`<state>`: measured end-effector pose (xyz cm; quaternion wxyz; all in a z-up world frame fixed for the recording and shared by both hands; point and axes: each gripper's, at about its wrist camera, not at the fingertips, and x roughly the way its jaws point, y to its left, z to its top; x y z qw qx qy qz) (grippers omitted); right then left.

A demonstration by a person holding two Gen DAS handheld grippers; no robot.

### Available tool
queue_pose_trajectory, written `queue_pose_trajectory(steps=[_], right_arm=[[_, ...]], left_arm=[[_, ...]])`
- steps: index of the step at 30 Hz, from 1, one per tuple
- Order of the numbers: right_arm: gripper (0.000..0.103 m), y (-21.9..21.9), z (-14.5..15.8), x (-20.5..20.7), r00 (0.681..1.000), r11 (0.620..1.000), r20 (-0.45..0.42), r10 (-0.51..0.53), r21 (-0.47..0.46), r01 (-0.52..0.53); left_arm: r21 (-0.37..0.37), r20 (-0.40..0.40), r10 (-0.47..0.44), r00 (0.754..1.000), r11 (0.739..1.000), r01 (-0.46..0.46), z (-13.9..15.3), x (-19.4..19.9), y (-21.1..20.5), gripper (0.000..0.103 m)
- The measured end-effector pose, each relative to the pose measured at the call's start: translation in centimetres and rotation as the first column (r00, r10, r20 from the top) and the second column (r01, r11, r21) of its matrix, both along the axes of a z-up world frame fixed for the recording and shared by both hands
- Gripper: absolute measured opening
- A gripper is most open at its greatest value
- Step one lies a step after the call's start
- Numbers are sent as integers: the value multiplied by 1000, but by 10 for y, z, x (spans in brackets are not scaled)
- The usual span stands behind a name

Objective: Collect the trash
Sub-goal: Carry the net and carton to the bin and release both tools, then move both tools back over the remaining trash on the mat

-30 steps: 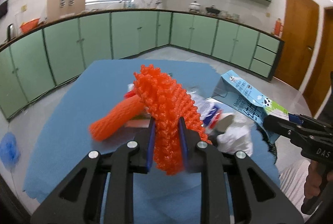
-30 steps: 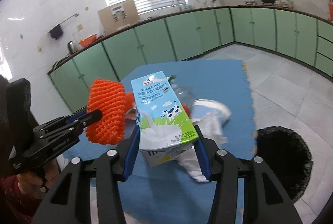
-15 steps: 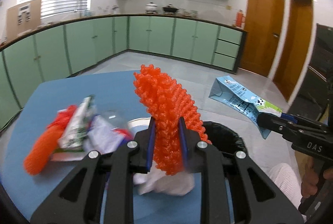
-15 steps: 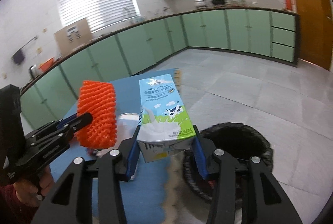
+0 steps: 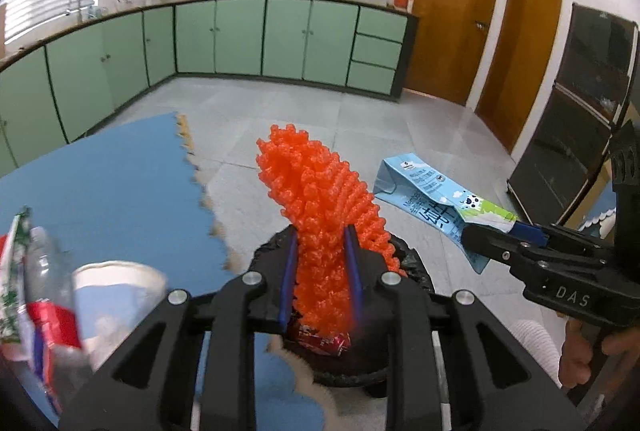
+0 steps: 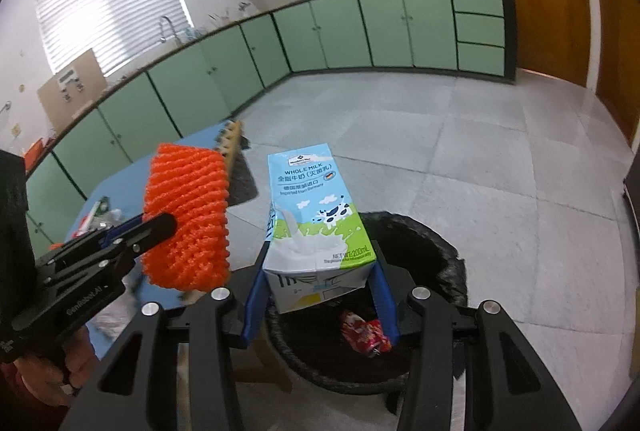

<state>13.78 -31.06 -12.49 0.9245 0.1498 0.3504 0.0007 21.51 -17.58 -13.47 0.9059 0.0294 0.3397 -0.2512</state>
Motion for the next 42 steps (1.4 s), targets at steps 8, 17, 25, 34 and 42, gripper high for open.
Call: queue_pose_trajectory(steps=[8,17,25,34,42], right_arm=[[52,-34,-37,20,996,998,-74,-51,41,54],[68,-45,-38,13,992,993,-67,-103,49,106],[95,-27,-8,-2,991,991,12,-130,-18,130],[97,30,32,-16,994,999,101,-32,-18,34],[97,99,49,-24,982,996,178,68,-74,-55]], left_arm=[[30,-61,-26,998,999,28,-22,30,-21,46],[7,-51,-15,999,1000,15,-13,32,-18,66],[-7,48,86,995,996,-86,21,6,27,82],[-23,139,226,964,974,-225,57,-31,100,87],[4,175,375,910,924,-381,53,-64,172,87]])
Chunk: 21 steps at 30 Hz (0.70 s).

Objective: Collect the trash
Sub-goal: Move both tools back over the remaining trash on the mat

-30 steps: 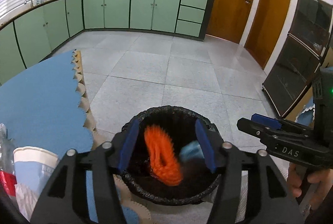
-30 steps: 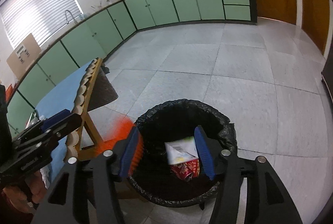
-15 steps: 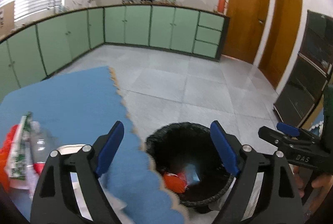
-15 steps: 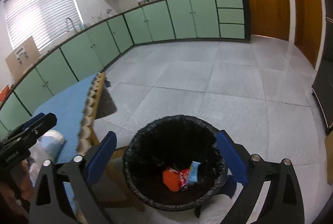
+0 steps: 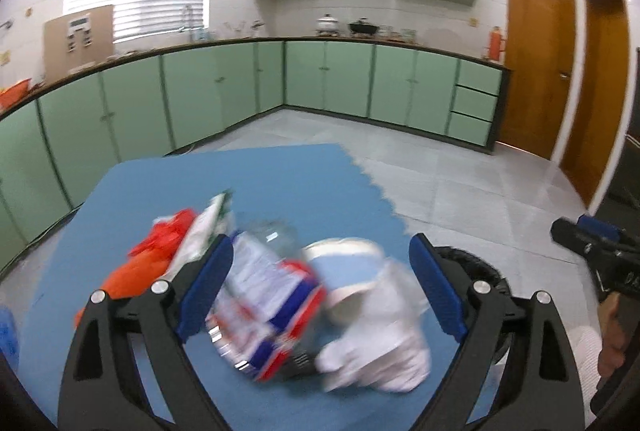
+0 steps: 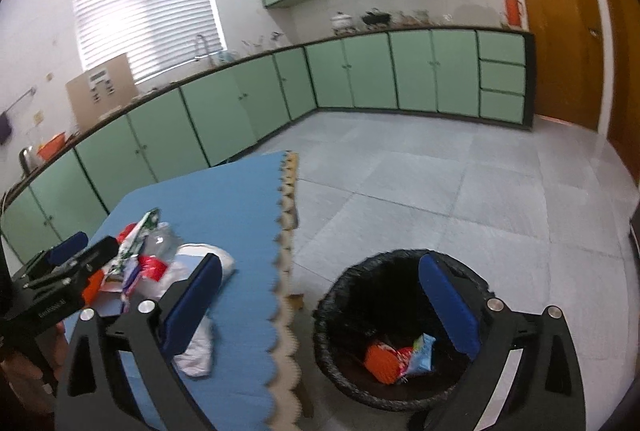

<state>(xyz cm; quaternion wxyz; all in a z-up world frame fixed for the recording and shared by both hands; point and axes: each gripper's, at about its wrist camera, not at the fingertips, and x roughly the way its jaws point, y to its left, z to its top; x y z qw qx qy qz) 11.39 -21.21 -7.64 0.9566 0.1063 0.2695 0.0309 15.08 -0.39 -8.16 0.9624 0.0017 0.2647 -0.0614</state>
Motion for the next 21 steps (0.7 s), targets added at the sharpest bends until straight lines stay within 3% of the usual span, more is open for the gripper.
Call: queue_pose_trajectory(steps=[6,14,21], right_arm=[[97,49,-9,1,997,997,22,79,-12,-79],[90,104,-39,15,982,981,-28,187,-39,-188],[81,126,-61,25,970,971,-83,227,-53,-231]], left_arm=[[4,-25,83,996,997,-83,-13,-15,37,87],[12,-35,141,989,990,-141,-24,-26,68,87],[4,-49,159,986,987,-159,-29,-29,80,87]])
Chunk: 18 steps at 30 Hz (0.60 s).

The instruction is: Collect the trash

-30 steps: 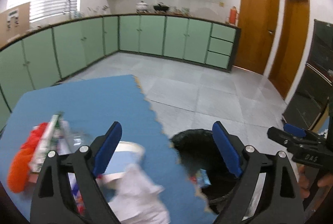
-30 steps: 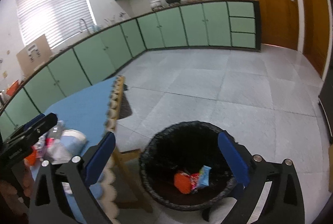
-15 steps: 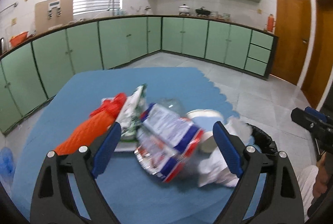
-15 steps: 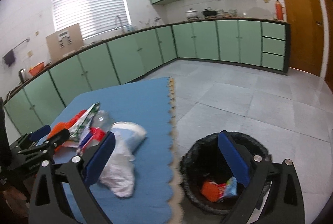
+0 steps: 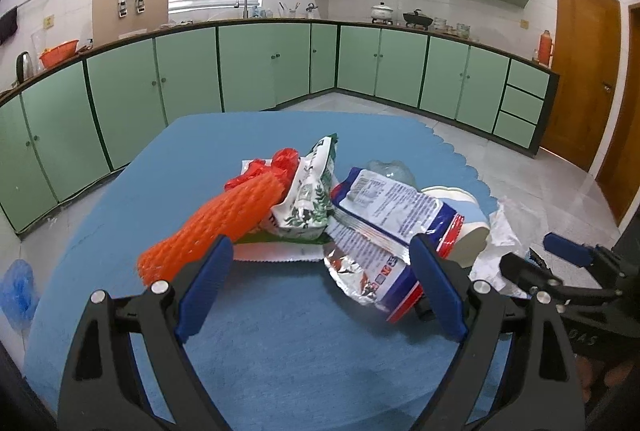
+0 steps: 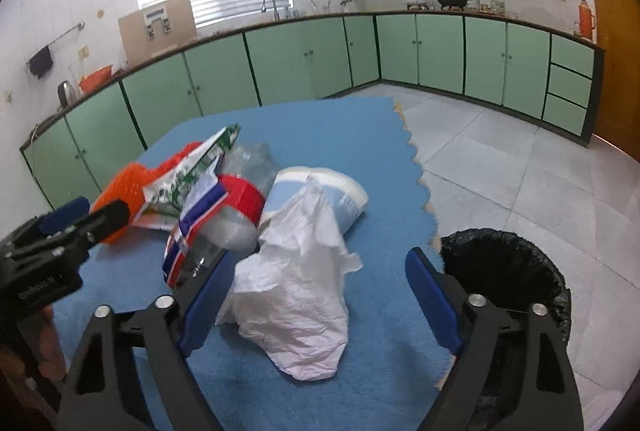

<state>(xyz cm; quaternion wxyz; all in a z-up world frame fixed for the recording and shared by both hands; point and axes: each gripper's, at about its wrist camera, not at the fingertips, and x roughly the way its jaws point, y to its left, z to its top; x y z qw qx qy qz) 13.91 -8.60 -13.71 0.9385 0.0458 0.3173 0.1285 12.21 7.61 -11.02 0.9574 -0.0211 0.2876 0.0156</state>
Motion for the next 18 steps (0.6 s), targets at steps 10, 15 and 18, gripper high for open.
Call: queue_pose_trajectory(steps=[10,15,18], right_arm=[[31,8,-12,4,995,997,-70,70,19,-69],[10,9,-10,-2,992,994,-72,105,20,-104],[9,5,-2,-8,991,992,-59,122,39,-119]], left_arm=[[-8,-22,-18,1000,1000,18,-8,2,0,87],[-7,-29,-40,999,999,39,-10,3,-6,87],[-6,-33,-63,997,998,63,-10,5,-14,87]])
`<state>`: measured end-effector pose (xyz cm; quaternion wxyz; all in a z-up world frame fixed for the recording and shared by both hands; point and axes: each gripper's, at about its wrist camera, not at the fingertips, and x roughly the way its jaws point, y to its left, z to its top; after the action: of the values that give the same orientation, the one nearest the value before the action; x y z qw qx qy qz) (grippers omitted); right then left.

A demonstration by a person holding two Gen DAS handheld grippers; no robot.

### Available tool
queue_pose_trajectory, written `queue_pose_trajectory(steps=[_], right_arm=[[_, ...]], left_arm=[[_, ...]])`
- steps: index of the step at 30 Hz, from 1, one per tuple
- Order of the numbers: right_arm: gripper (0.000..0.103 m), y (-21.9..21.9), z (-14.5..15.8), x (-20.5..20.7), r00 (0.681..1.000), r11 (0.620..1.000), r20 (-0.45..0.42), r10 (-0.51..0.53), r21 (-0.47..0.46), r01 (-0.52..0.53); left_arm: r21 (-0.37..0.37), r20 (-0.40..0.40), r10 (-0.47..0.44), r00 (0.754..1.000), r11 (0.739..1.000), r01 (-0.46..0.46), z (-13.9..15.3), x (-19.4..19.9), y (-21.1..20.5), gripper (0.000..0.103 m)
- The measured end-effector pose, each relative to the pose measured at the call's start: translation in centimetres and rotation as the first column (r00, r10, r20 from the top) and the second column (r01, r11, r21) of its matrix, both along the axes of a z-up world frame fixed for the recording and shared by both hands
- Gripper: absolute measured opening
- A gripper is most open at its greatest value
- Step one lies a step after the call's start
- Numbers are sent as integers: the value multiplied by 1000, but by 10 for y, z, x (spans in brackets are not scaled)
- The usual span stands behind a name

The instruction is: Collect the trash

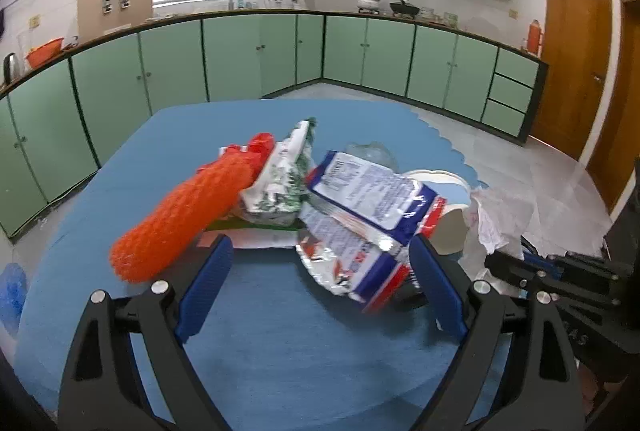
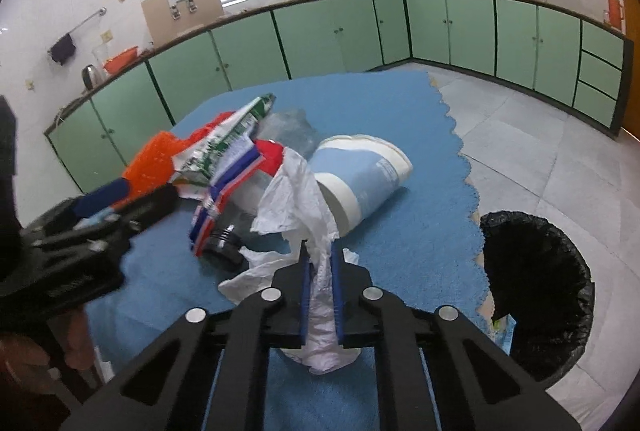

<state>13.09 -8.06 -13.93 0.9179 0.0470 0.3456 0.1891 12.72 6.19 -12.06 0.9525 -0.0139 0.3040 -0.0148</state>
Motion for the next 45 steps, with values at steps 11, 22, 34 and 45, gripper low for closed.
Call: queue_pose_trajectory(steps=[11,22,34,45], right_arm=[[9,-32,28,-5,996,995,39,-76,61,74],[9,-48,19,4,992,991,17,-126,54,125],[9,-46,19,4,993,992,14,-115,51,114],[9,-41,19,5,994,993,11,-111,33,110]], left_arm=[[34,3,-48,999,998,48,-7,26,-29,87],[10,-28,-62,998,998,63,-18,37,-34,50],[-107,-31,32,999,994,-35,-6,24,14,10],[-80,-50,9,999,997,-13,-11,20,13,71]])
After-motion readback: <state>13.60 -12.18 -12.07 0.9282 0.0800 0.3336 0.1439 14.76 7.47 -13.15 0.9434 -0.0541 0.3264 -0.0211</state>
